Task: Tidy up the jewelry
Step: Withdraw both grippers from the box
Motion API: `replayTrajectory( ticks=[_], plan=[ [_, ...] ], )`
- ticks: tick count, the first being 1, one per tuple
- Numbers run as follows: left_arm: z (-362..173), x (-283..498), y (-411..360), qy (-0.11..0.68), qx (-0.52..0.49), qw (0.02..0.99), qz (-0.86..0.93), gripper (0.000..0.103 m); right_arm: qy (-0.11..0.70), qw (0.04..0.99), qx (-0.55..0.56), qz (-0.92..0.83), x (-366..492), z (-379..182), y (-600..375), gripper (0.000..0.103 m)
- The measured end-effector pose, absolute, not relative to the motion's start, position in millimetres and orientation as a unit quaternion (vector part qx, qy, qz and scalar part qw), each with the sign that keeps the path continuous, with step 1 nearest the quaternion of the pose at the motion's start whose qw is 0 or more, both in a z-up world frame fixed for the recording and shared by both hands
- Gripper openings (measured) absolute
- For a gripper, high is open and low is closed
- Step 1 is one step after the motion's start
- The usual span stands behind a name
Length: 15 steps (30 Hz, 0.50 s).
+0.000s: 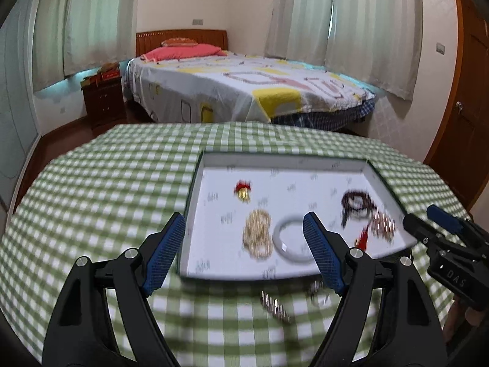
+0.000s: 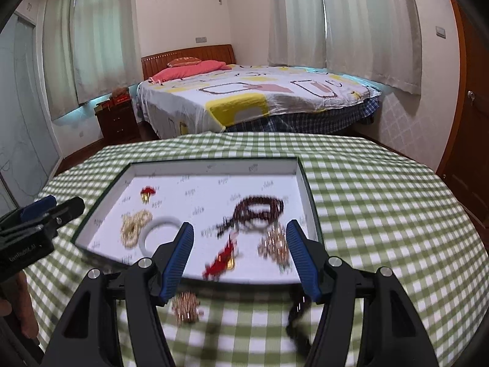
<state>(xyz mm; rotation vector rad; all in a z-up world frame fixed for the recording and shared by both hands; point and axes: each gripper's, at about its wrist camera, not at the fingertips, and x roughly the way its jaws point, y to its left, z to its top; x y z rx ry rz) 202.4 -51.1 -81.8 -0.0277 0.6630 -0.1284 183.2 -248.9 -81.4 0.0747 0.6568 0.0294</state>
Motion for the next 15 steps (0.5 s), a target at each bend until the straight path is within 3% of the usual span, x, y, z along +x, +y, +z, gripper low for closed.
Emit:
replayTrajectory(
  ticks=[5,10,15],
  plan=[
    [-108,184,-55,0.354,-0.015,0.933,-0.060,0.074,0.328,0.944,0.030,0.013,161,-93,-247,0.062],
    [-127,180,-65,0.384,-0.007,0.921,-0.063,0.060,0.339,0.940,0.039,0.014,149,-105,-250,0.062],
    [-139,184,-73,0.405,0.001,0.912,-0.066,0.056,0.346,0.936,0.054,0.014,148,-112,-256,0.062]
  ],
)
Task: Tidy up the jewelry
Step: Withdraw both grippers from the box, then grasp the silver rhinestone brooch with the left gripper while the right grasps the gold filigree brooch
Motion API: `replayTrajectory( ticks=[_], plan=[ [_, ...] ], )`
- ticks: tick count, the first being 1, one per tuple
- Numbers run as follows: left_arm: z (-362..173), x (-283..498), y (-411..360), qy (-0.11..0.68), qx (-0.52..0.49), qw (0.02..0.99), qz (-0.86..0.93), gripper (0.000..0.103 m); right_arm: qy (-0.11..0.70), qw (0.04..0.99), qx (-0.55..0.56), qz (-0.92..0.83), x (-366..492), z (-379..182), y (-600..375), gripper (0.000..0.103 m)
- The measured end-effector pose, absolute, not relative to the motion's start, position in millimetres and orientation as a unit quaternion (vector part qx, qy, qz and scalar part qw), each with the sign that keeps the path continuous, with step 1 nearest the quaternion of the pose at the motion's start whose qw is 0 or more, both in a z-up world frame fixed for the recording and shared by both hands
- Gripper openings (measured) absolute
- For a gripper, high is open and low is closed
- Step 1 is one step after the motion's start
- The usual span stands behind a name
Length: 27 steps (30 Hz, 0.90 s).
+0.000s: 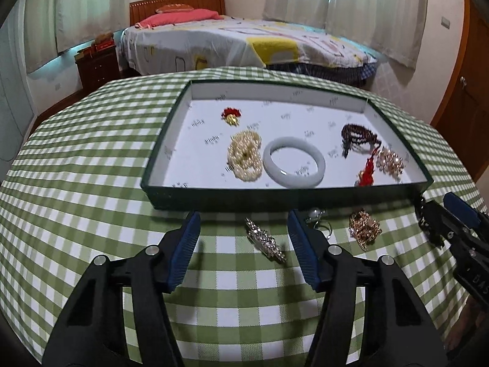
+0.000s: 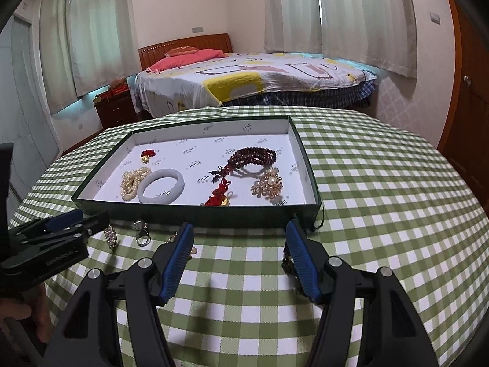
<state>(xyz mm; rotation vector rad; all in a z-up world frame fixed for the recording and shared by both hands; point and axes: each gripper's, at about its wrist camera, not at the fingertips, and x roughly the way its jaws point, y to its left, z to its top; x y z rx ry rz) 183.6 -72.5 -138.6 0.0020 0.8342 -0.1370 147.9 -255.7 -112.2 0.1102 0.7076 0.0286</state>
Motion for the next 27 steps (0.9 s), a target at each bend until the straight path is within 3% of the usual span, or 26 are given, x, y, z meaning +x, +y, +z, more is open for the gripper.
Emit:
replayTrajectory(
  ticks=[5,11,22,27],
  plan=[
    [-152,188,-78,0.430,0.012,0.899,-0.076,0.040,0.346,0.936,0.056,0.017,147,-114,-256,0.062],
    [-155,185,-73,0.435,0.015,0.896,-0.087,0.031,0.350,0.935,0.057,0.019,147,-117,-253,0.062],
    [-154,185,-65,0.434,0.012,0.894,-0.107,0.030,0.354,0.933,0.052,0.026,147,-120,-246,0.062],
    [-154,189,-63,0.435,0.020,0.893,-0.115,0.016,0.358,0.932,0.049,0.029,148,-122,-243,0.062]
  ],
)
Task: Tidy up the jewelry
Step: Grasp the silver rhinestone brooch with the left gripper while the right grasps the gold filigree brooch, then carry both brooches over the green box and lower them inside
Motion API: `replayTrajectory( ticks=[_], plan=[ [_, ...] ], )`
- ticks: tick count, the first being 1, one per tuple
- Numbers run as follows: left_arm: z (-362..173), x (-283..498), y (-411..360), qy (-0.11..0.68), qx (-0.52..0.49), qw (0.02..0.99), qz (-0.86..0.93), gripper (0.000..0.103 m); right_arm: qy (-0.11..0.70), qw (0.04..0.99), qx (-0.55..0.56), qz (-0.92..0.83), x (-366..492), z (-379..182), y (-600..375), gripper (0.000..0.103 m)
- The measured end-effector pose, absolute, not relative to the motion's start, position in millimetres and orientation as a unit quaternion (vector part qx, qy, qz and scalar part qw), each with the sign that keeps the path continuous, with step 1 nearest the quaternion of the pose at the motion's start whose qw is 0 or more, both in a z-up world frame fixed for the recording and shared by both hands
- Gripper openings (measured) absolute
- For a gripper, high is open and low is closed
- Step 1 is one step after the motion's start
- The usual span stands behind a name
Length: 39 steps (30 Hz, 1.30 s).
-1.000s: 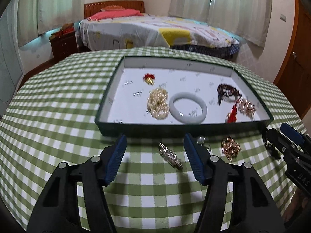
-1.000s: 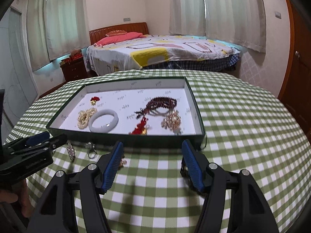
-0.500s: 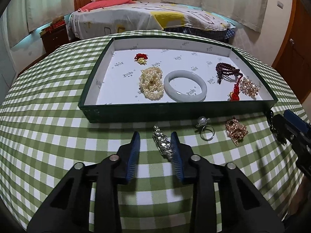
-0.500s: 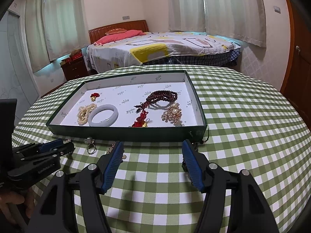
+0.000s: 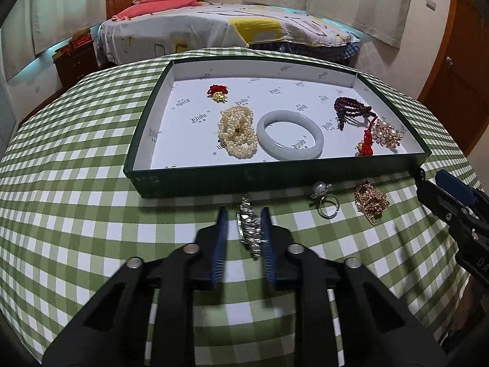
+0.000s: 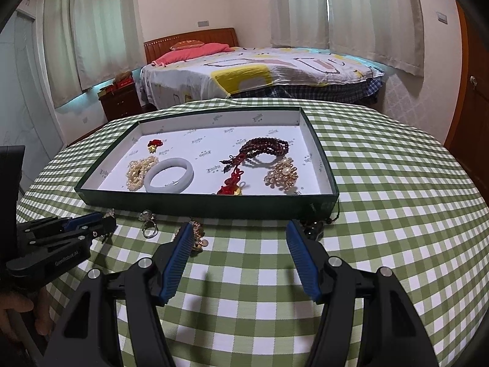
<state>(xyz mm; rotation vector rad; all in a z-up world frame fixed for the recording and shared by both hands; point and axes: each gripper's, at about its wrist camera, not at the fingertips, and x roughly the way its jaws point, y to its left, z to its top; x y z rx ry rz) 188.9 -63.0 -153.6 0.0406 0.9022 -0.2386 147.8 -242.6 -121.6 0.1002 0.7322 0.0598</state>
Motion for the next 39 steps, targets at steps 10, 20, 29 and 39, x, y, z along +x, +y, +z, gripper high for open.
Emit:
replayTrajectory(
  ticks=[10,20,29,39],
  plan=[
    [-151,183,-49,0.428,0.029,0.896,-0.115,0.013,0.372,0.926,0.035,0.054,155,-127,-222,0.062],
    [-149,177,-31,0.425,0.017,0.899,-0.103,0.013,0.415,0.907,0.015,0.068,181,-136,-204,0.062],
    [-149,179,-26,0.426,0.009,0.900,-0.095,0.013,0.437,0.897,-0.003,0.068,183,-145,-200,0.029],
    [-148,178,-23,0.423,0.005,0.902,-0.091,0.013,0.420,0.904,0.017,0.078,170,-139,-207,0.012]
  ],
)
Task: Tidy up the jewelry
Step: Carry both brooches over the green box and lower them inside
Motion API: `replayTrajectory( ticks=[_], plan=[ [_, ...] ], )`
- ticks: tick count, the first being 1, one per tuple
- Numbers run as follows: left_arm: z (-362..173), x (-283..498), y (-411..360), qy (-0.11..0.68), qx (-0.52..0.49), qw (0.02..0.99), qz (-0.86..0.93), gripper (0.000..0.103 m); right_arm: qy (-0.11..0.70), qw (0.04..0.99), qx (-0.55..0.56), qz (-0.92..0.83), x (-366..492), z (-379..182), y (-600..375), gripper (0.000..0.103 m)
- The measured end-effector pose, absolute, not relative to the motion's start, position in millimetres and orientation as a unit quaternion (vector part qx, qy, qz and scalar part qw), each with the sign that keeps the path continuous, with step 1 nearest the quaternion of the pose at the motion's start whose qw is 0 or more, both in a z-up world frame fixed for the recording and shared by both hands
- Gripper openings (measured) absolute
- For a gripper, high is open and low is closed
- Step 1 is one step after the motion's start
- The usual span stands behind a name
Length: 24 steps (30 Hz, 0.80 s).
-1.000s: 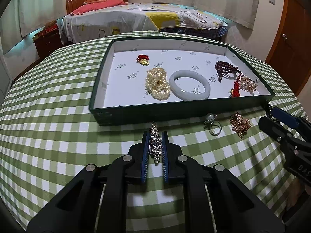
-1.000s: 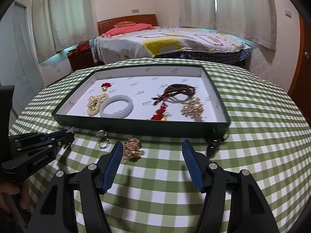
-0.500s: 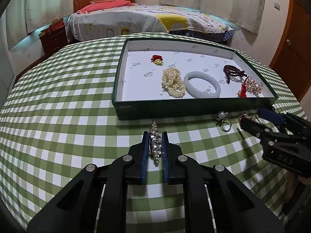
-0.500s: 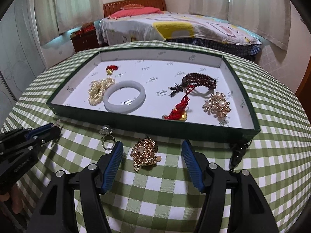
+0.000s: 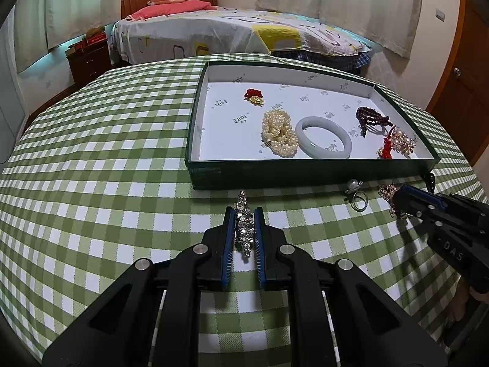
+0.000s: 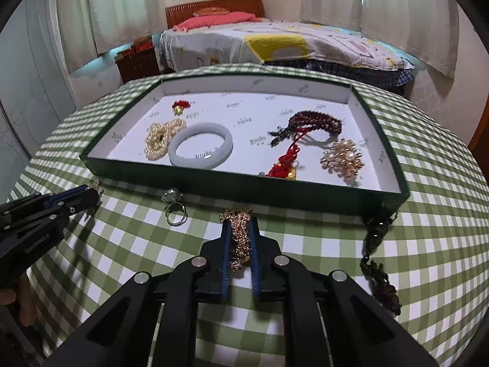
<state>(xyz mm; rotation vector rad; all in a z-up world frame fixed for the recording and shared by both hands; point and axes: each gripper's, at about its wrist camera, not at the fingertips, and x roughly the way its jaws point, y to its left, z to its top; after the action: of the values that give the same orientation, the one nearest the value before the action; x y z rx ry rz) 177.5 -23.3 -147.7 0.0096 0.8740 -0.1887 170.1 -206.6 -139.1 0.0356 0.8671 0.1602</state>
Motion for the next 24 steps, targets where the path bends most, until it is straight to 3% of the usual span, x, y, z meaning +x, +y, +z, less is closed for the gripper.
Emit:
replayTrajectory(
  ticks=[24],
  plan=[
    [-99,165,-32,0.372,-0.006,0.922,-0.109,0.013,0.315,0.945,0.045,0.079,141,-68,-222,0.011]
  ],
)
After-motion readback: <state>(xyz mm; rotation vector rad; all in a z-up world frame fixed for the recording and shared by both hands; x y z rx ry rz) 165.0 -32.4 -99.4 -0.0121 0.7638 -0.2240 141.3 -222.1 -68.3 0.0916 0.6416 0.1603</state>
